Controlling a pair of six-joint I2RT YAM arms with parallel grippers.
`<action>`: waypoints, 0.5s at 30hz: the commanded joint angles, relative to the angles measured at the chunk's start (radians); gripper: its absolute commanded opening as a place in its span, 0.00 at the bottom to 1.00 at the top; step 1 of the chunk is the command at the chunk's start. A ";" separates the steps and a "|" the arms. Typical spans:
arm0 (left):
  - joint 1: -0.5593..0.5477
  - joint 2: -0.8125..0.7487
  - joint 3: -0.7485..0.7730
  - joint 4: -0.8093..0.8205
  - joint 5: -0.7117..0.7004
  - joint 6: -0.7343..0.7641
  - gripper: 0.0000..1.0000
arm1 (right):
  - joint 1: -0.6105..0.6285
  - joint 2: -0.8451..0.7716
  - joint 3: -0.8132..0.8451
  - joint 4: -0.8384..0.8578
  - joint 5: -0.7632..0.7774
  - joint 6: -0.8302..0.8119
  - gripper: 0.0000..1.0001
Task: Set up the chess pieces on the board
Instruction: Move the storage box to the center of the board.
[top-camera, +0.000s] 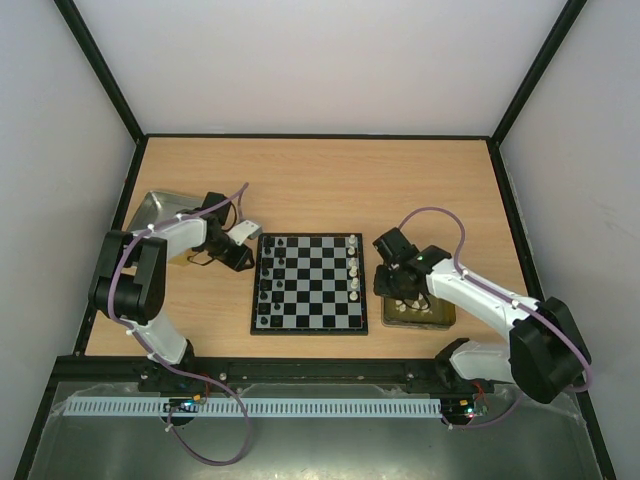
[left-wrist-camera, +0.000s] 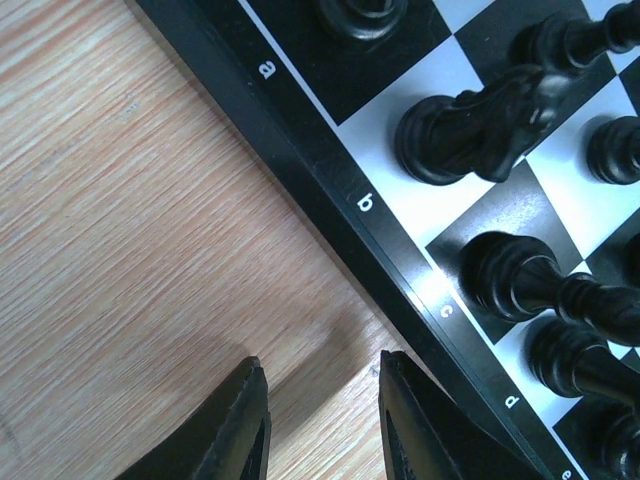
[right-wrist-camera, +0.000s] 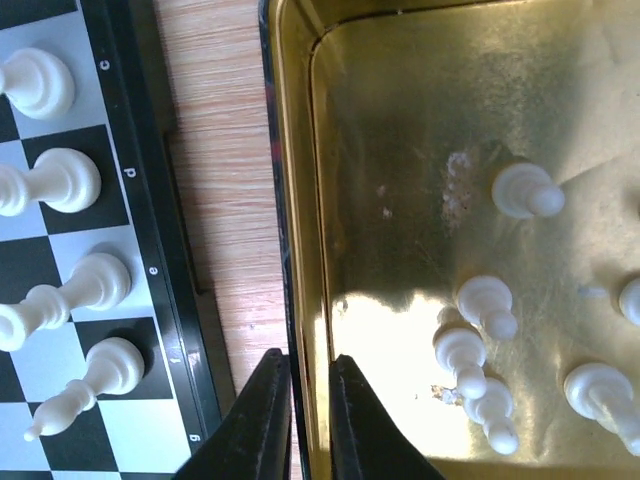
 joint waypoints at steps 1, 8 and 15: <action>-0.010 0.024 -0.005 -0.032 -0.017 -0.008 0.32 | 0.006 -0.030 -0.007 -0.065 0.043 0.027 0.19; -0.011 0.015 -0.013 -0.026 -0.020 -0.007 0.34 | 0.005 -0.056 0.051 -0.120 0.165 0.063 0.36; -0.011 0.008 -0.024 -0.021 -0.019 -0.005 0.34 | -0.036 -0.040 0.090 -0.133 0.160 0.055 0.36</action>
